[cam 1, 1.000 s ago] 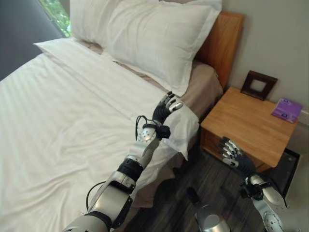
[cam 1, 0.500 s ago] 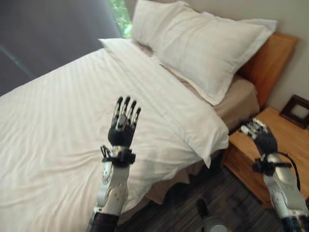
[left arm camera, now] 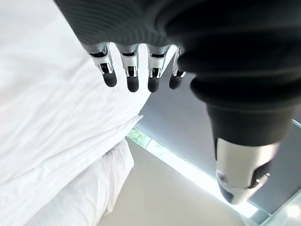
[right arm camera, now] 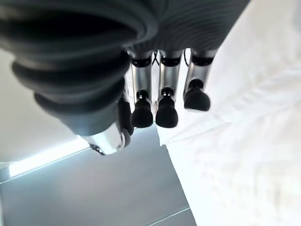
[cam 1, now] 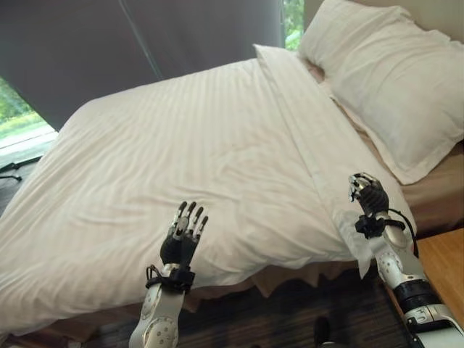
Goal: Making the bed.
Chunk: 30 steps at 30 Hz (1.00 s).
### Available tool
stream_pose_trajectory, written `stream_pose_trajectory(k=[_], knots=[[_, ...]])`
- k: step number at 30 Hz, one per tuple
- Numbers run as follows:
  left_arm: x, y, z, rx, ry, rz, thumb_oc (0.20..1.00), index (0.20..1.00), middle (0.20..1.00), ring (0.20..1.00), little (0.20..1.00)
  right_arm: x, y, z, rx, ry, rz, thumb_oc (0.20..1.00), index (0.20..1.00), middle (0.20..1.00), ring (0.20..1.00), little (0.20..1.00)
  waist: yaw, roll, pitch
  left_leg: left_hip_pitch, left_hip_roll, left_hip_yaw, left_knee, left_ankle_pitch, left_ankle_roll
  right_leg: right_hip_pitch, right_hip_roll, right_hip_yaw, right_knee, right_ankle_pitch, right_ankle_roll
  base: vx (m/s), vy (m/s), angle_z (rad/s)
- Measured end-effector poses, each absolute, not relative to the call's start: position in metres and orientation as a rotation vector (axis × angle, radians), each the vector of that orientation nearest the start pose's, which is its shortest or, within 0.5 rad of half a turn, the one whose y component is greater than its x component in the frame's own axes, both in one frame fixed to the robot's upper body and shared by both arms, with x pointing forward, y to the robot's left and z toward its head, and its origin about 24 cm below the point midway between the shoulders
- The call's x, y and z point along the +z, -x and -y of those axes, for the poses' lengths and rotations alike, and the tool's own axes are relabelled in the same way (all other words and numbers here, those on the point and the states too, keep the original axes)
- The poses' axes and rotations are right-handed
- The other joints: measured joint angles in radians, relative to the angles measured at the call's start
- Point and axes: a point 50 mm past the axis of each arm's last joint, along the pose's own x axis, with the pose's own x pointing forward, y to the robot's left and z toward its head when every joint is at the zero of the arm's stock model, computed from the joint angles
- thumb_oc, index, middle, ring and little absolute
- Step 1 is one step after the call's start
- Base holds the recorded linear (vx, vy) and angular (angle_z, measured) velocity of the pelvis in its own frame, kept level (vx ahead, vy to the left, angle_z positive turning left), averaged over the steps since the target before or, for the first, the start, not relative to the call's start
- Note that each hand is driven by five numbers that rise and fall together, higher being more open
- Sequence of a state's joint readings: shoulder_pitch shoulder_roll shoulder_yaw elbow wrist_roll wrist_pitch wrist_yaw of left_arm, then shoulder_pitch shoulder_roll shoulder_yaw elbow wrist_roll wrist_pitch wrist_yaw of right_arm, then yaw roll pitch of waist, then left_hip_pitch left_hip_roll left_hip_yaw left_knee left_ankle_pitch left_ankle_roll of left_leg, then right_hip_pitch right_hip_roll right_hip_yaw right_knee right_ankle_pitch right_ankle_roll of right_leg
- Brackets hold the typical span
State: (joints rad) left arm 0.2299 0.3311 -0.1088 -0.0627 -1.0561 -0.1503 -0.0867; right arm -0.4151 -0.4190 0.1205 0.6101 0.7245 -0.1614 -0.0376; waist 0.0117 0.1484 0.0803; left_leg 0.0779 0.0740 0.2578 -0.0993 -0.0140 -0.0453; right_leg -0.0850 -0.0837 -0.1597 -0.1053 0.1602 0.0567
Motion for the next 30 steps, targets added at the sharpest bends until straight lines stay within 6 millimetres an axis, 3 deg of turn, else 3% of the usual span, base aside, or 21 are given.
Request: stream_pose_trajectory(k=[3, 5, 9, 11, 13, 15, 17, 19, 20, 21, 23, 25, 27, 29, 30], knots=[[0.023, -0.205, -0.194, -0.048, 0.755, -0.052, 1.000, 1.000, 1.000, 1.000, 1.000, 0.079, -0.360, 0.267, -0.272, -0.314, -0.048, 0.200, 0.200, 0.200, 0.200, 0.200, 0.031, 0.063, 0.026, -0.041, -0.018, 0.000, 0.000, 0.011, 0.010, -0.046, -0.017, 0.004, 0.000, 0.012, 0.008, -0.08, 0.035, 0.04], [0.023, -0.204, -0.194, -0.050, 0.762, -0.055, 1.000, 1.000, 1.000, 1.000, 1.000, 0.087, -0.363, 0.279, -0.305, -0.307, -0.048, 0.200, 0.200, 0.200, 0.200, 0.200, 0.071, 0.088, 0.028, -0.052, -0.020, 0.003, 0.000, 0.016, 0.008, -0.057, -0.017, 0.006, -0.001, 0.013, 0.007, -0.14, 0.054, -0.05], [0.030, -0.212, -0.193, -0.079, 0.749, -0.032, 1.000, 1.000, 1.000, 1.000, 1.000, 0.129, -0.368, 0.325, -0.435, -0.239, -0.034, 0.200, 0.200, 0.200, 0.200, 0.200, 0.107, 0.146, 0.053, -0.115, -0.039, 0.004, 0.006, 0.032, 0.017, -0.124, -0.036, 0.007, 0.001, 0.032, 0.011, -0.06, 0.028, 0.05], [0.029, -0.211, -0.191, -0.079, 0.755, -0.035, 1.000, 1.000, 1.000, 1.000, 1.000, 0.127, -0.367, 0.326, -0.437, -0.260, -0.032, 0.200, 0.200, 0.200, 0.200, 0.200, 0.109, 0.154, 0.055, -0.129, -0.040, 0.007, 0.006, 0.032, 0.018, -0.142, -0.036, 0.013, -0.001, 0.032, 0.013, 0.02, 0.019, -0.07], [0.030, -0.215, -0.180, -0.112, 0.776, -0.035, 1.000, 1.000, 1.000, 1.000, 1.000, 0.107, -0.360, 0.325, -0.439, -0.340, -0.046, 0.200, 0.200, 0.200, 0.200, 0.200, 0.099, 0.157, 0.067, -0.125, -0.040, 0.012, 0.006, 0.031, 0.016, -0.141, -0.033, 0.019, 0.001, 0.031, 0.015, 0.08, -0.004, -0.10], [0.032, -0.218, -0.177, -0.124, 0.787, -0.024, 1.000, 1.000, 1.000, 1.000, 1.000, 0.100, -0.359, 0.320, -0.429, -0.410, -0.027, 0.200, 0.200, 0.200, 0.200, 0.200, 0.095, 0.150, 0.072, -0.115, -0.037, 0.018, 0.005, 0.027, 0.011, -0.133, -0.030, 0.028, 0.001, 0.029, 0.017, 0.10, -0.004, -0.14], [0.034, -0.219, -0.177, -0.124, 0.788, -0.013, 1.000, 1.000, 1.000, 1.000, 1.000, 0.064, -0.347, 0.301, -0.385, -0.533, -0.043, 0.200, 0.200, 0.200, 0.200, 0.200, 0.059, 0.119, 0.078, -0.100, -0.029, 0.035, 0.006, 0.021, 0.002, -0.129, -0.017, 0.039, 0.004, 0.027, 0.016, 0.08, -0.025, -0.20], [0.031, -0.215, -0.179, -0.109, 0.791, -0.024, 1.000, 1.000, 1.000, 1.000, 1.000, 0.017, -0.324, 0.281, -0.369, -0.597, -0.133, 0.200, 0.200, 0.200, 0.200, 0.200, 0.042, 0.088, 0.076, -0.082, -0.018, 0.042, 0.006, 0.017, -0.003, -0.115, -0.006, 0.048, 0.003, 0.020, 0.012, 0.06, -0.038, -0.22], [0.029, -0.214, -0.179, -0.107, 0.794, -0.033, 1.000, 1.000, 1.000, 1.000, 1.000, -0.017, -0.301, 0.272, -0.387, -0.618, -0.233, 0.200, 0.200, 0.200, 0.200, 0.200, 0.017, 0.068, 0.077, -0.076, -0.012, 0.048, 0.006, 0.011, -0.011, -0.113, 0.001, 0.054, 0.003, 0.018, 0.011, 0.06, -0.034, -0.23], [0.029, -0.214, -0.179, -0.115, 0.800, -0.022, 1.000, 1.000, 1.000, 1.000, 1.000, -0.078, -0.240, 0.264, -0.465, -0.664, -0.449, 0.200, 0.200, 0.200, 0.200, 0.200, -0.001, 0.039, 0.079, -0.072, -0.005, 0.060, 0.005, 0.008, -0.016, -0.113, 0.009, 0.061, 0.004, 0.016, 0.007, 0.05, -0.024, -0.23], [0.027, -0.211, -0.183, -0.094, 0.799, -0.023, 1.000, 1.000, 1.000, 1.000, 1.000, -0.125, -0.167, 0.262, -0.578, -0.681, -0.701, 0.200, 0.200, 0.200, 0.200, 0.200, -0.038, 0.029, 0.092, -0.077, -0.007, 0.067, 0.001, 0.005, -0.015, -0.123, 0.010, 0.072, 0.004, 0.018, 0.005, 0.03, -0.018, -0.19], [0.025, -0.209, -0.186, -0.059, 0.820, -0.011, 1.000, 1.000, 1.000, 1.000, 1.000, -0.145, -0.107, 0.266, -0.682, -0.697, -0.815, 0.200, 0.200, 0.200, 0.200, 0.200, -0.070, 0.030, 0.097, -0.072, -0.008, 0.074, 0.000, 0.000, -0.013, -0.120, 0.010, 0.079, 0.002, 0.018, 0.005, 0.02, 0.001, -0.14], [0.025, -0.207, -0.194, -0.014, 0.827, 0.008, 1.000, 1.000, 1.000, 1.000, 1.000, -0.150, -0.068, 0.273, -0.777, -0.717, -0.844, 0.200, 0.200, 0.200, 0.200, 0.200, -0.118, 0.020, 0.104, -0.068, -0.008, 0.093, -0.001, -0.010, -0.006, -0.121, 0.013, 0.099, 0.000, 0.017, 0.003, 0.01, 0.017, -0.26], [0.027, -0.210, -0.196, -0.011, 0.826, 0.024, 1.000, 1.000, 1.000, 1.000, 1.000, -0.145, -0.067, 0.280, -0.784, -0.715, -0.808, 0.200, 0.200, 0.200, 0.200, 0.200, -0.146, 0.008, 0.111, -0.063, -0.009, 0.096, 0.000, -0.012, -0.009, -0.121, 0.014, 0.106, 0.000, 0.017, 0.003, 0.00, 0.015, -0.17], [0.029, -0.211, -0.197, -0.010, 0.825, 0.034, 1.000, 1.000, 1.000, 1.000, 1.000, -0.138, -0.078, 0.284, -0.758, -0.716, -0.739, 0.200, 0.200, 0.200, 0.200, 0.200, -0.151, 0.002, 0.113, -0.058, -0.009, 0.109, -0.001, -0.014, -0.011, -0.120, 0.016, 0.115, -0.001, 0.018, 0.005, 0.00, 0.019, -0.17]])
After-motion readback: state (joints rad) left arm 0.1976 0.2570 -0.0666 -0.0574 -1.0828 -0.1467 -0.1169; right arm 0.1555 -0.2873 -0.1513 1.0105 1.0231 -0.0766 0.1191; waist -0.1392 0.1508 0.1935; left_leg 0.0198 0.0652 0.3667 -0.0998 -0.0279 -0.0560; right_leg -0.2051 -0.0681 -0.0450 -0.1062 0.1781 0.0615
